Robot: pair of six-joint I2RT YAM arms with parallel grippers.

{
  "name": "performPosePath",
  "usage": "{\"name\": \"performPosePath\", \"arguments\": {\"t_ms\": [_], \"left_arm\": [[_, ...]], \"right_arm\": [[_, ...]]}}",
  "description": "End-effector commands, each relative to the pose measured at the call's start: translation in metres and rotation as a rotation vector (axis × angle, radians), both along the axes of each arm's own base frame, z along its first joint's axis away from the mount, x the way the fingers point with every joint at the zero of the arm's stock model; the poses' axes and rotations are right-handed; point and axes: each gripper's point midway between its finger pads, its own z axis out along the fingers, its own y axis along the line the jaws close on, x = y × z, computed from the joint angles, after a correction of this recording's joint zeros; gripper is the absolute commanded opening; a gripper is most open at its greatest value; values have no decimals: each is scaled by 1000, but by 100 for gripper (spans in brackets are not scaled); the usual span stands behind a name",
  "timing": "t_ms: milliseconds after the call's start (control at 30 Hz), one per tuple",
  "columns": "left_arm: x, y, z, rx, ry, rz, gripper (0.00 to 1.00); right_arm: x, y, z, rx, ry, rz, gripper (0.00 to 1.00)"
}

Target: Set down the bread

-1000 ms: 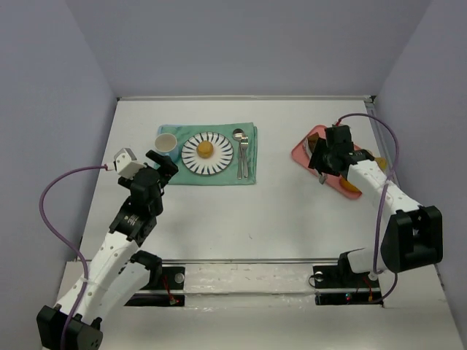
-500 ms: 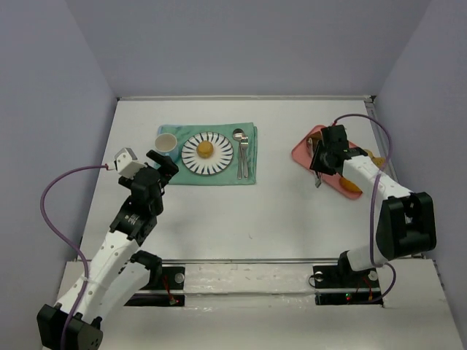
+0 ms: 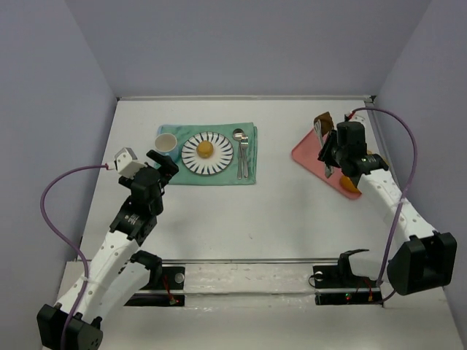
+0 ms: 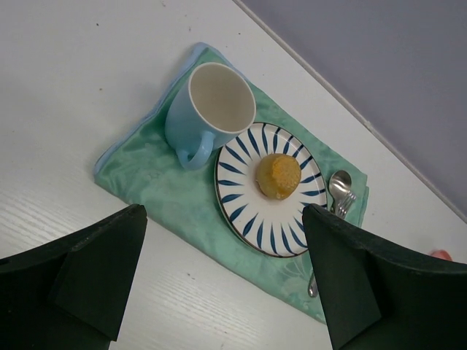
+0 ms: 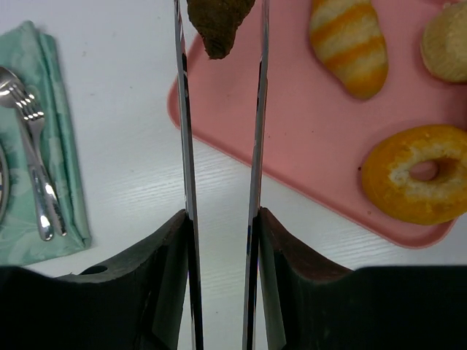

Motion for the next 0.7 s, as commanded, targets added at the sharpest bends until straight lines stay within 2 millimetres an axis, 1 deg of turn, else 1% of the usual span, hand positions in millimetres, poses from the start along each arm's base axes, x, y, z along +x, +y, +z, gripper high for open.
{"name": "performPosePath", "arguments": {"t_ms": [0,33,67,100,200,233,267,300,333,400,433,467,500,533,567,600,667], "left_arm": [[7,1,13,-4,-54,7,99],[8,0,12,-1,-50,5,99],[8,-1,12,1,-49,-1,99],[8,-1,13,2,-48,-3,99],[8,-2,12,3,-45,-5,99],[8,-1,13,3,-48,-3,99],[8,-1,13,0,-50,-3,99],[8,-1,14,0,-51,-4,99],[8,-1,14,2,-52,-5,99],[7,0,13,4,-48,-2,99],[6,0,13,4,-47,1,99],[5,1,15,-1,-53,5,99],[5,2,14,-2,-53,8,99],[4,2,15,-7,-60,9,99],[4,2,15,-9,-62,8,99],[4,2,15,-9,-65,6,99],[4,1,16,-5,-61,4,99]], "right_arm": [[6,3,60,1,-166,38,14],[7,7,69,4,-185,66,14],[5,20,74,11,-197,116,14],[4,29,78,16,-207,151,14],[4,63,92,31,-254,286,14],[1,89,93,23,-266,369,14],[0,104,97,21,-277,413,14],[-1,120,96,21,-275,458,14],[-6,151,87,29,-254,552,14],[-9,182,79,54,-237,643,14],[-7,195,79,65,-241,675,14],[-10,220,65,87,-212,754,14],[-7,229,60,85,-203,769,14],[-6,245,64,93,-218,796,14],[0,257,44,84,-172,809,14],[4,268,50,96,-181,823,14],[6,285,39,111,-151,828,14]]}}
